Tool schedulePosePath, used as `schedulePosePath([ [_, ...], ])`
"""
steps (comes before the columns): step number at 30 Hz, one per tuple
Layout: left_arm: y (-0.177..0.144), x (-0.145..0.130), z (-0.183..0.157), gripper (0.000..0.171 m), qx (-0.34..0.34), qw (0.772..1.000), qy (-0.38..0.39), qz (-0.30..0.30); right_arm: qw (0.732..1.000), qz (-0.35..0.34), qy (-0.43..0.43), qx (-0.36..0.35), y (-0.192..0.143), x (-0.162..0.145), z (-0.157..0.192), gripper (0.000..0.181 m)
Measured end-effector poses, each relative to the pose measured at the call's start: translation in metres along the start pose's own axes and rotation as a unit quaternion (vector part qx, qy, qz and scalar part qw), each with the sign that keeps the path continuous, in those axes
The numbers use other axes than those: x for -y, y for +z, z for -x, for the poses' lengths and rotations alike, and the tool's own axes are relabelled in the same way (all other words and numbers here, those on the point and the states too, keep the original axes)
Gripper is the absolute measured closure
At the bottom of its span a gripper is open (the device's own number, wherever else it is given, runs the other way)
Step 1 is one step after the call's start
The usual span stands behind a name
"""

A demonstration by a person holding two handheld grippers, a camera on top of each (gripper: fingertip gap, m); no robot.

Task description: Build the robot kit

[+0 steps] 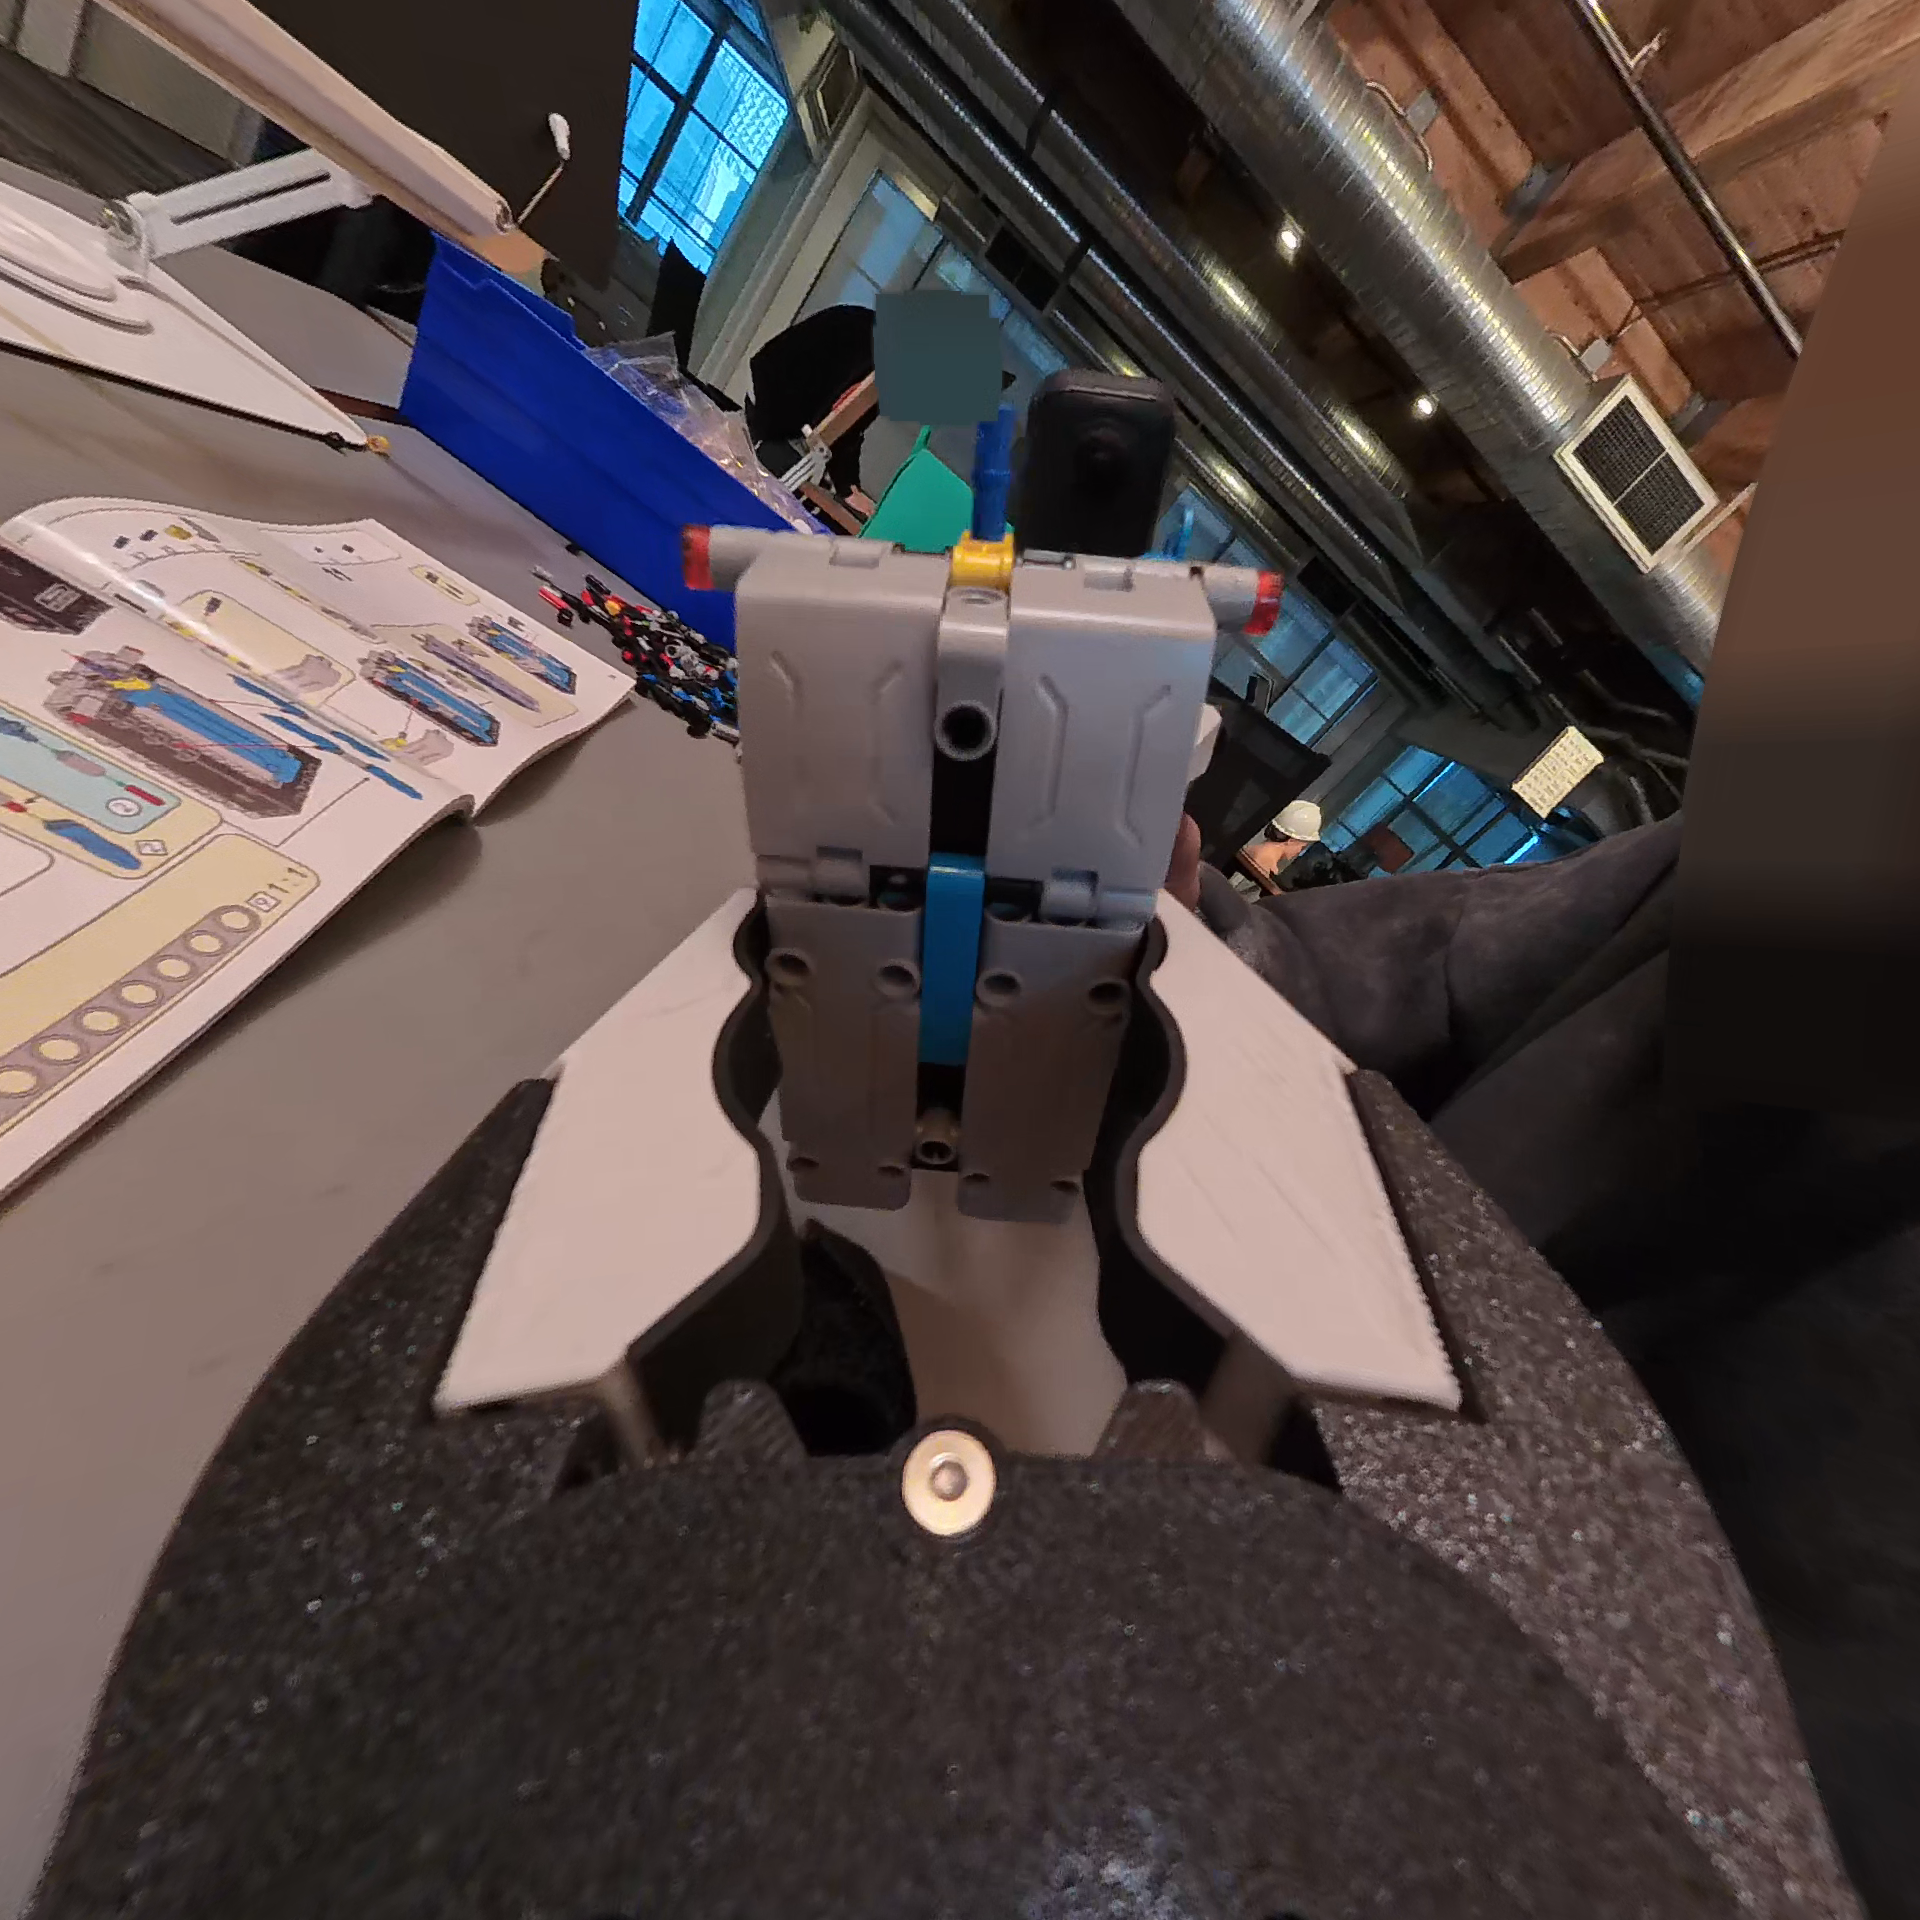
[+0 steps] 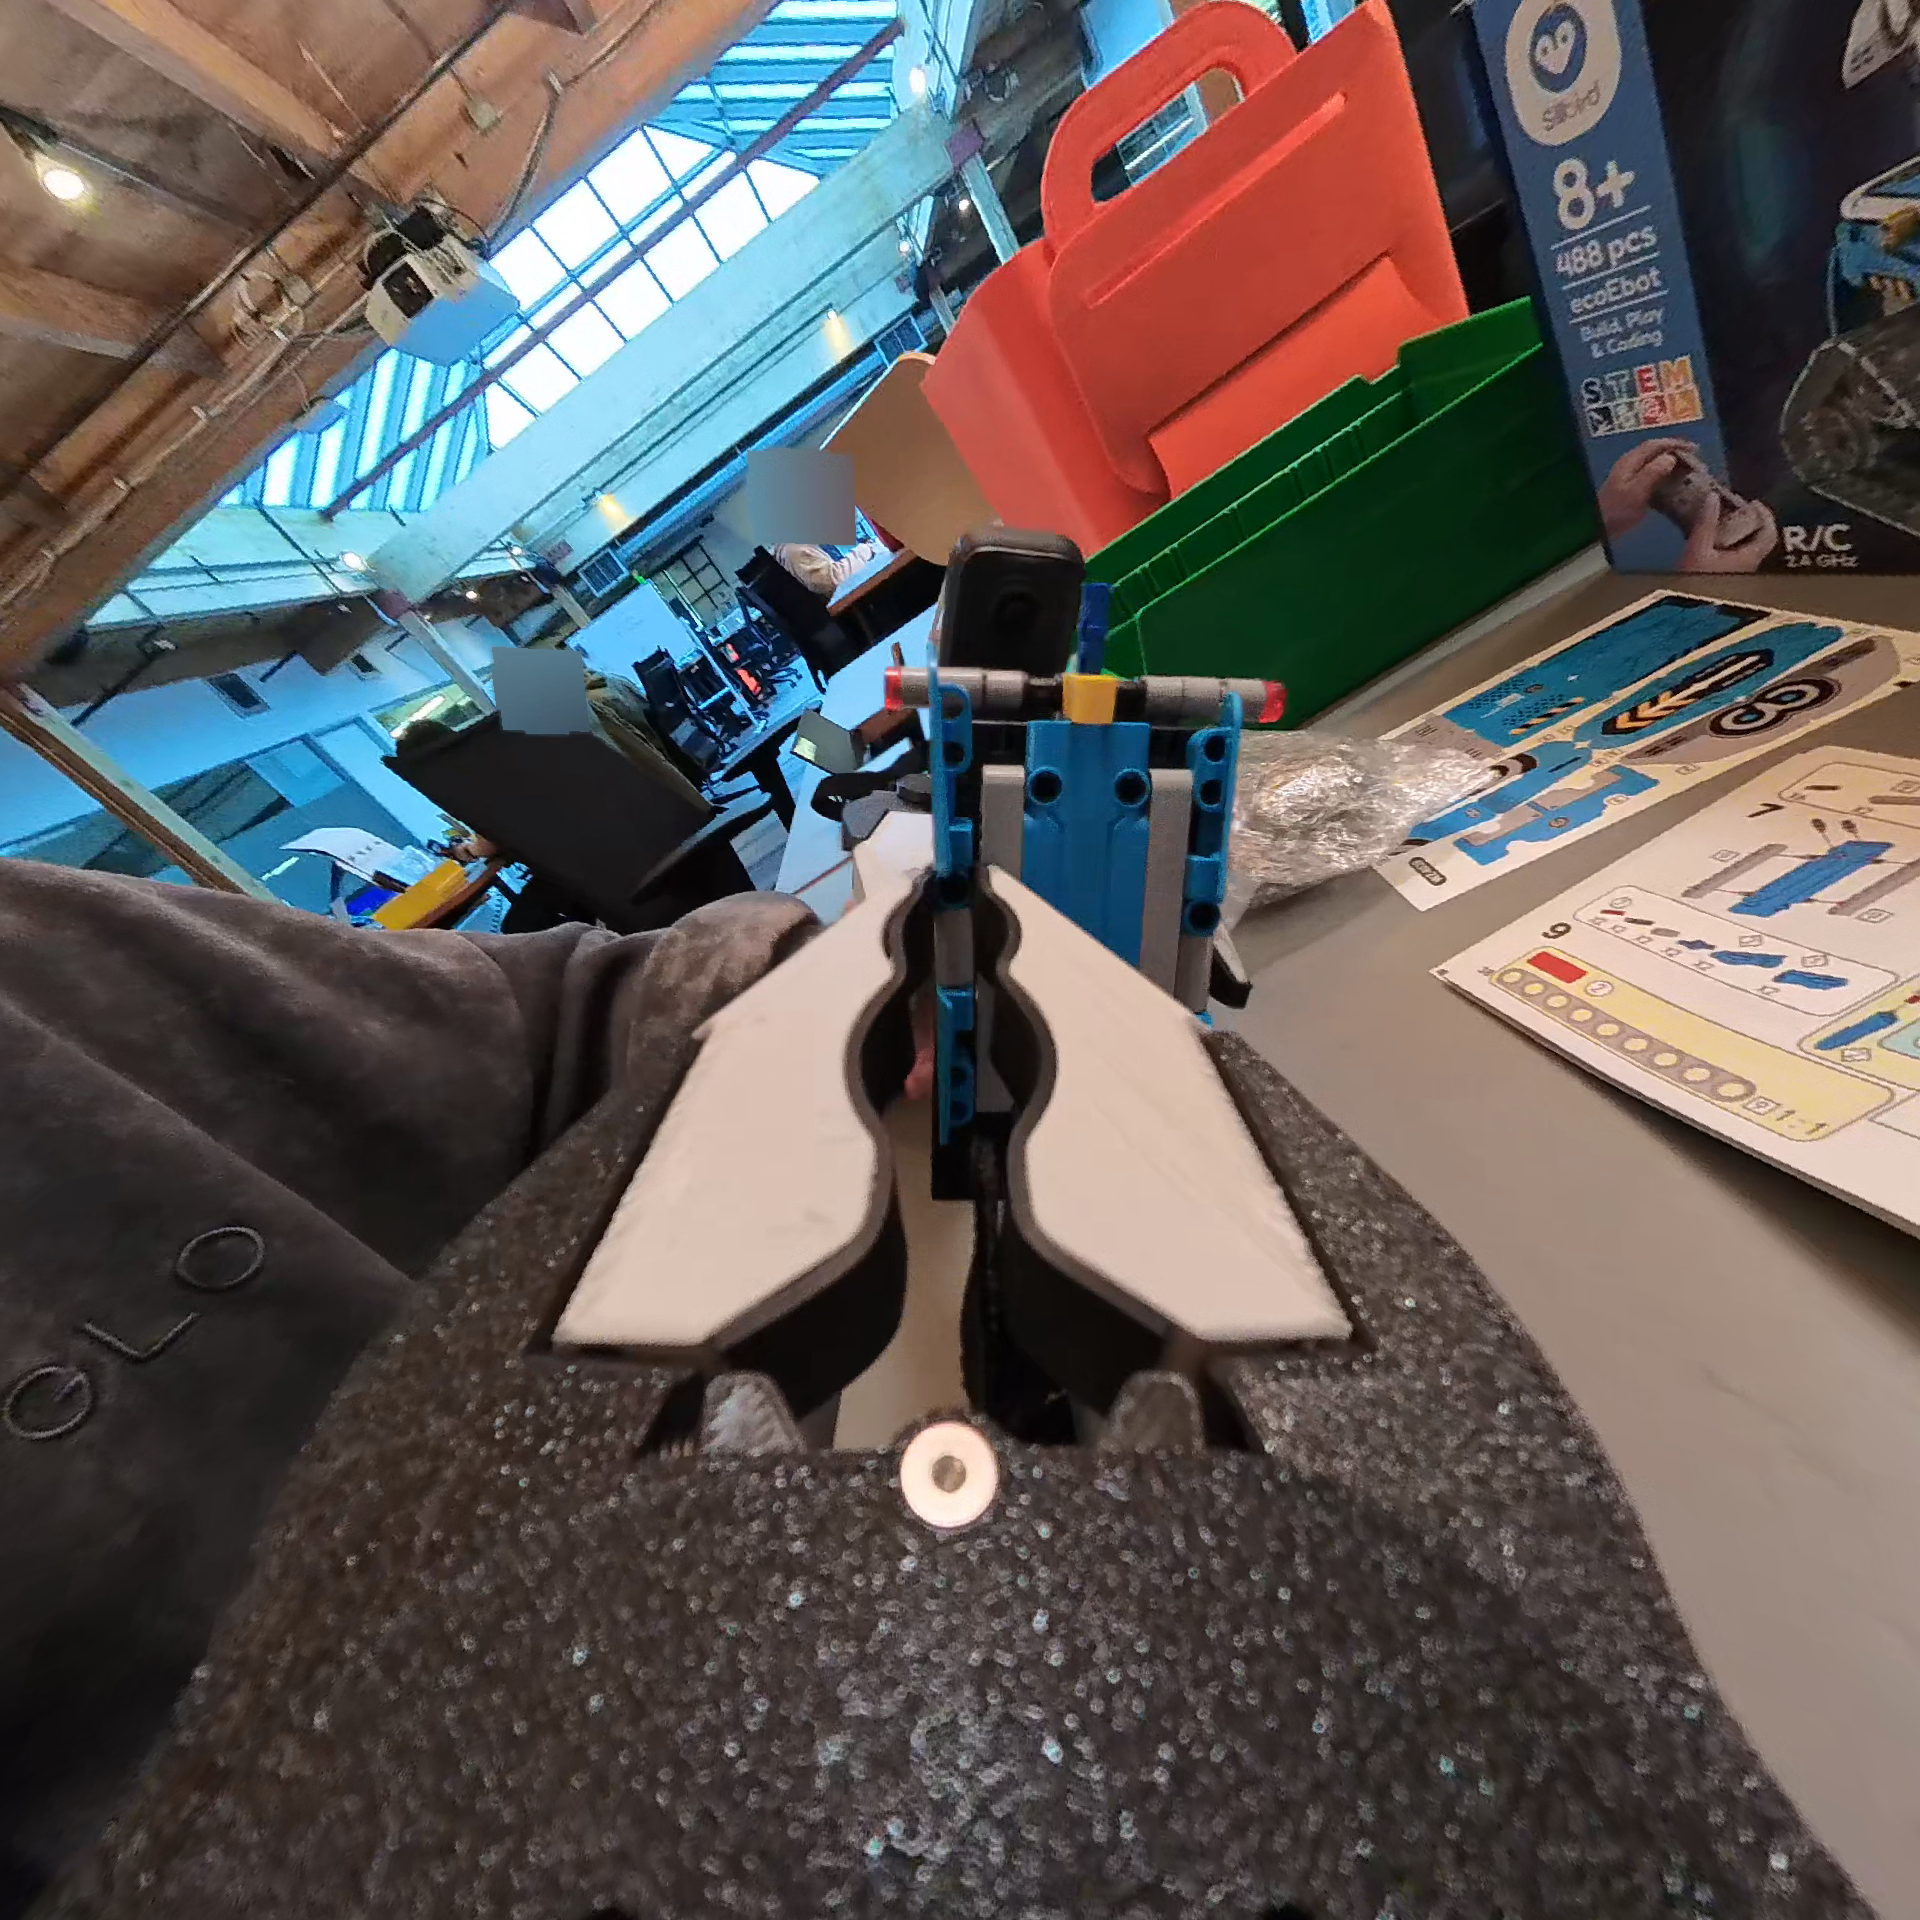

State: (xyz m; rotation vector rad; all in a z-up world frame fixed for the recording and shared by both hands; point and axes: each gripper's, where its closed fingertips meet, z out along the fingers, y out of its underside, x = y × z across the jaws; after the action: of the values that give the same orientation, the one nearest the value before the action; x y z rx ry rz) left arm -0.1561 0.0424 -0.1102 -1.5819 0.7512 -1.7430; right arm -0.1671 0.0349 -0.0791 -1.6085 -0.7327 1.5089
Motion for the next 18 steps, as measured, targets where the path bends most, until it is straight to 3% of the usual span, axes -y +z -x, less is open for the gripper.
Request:
schedulePosePath([
  [18, -0.0008, -0.0007, 0.0018, 0.106, 0.003, 1.000, -0.004, 0.002, 1.000, 0.028, 0.002, -0.003, -0.0010, -0.0065, -0.0032, 0.175],
])
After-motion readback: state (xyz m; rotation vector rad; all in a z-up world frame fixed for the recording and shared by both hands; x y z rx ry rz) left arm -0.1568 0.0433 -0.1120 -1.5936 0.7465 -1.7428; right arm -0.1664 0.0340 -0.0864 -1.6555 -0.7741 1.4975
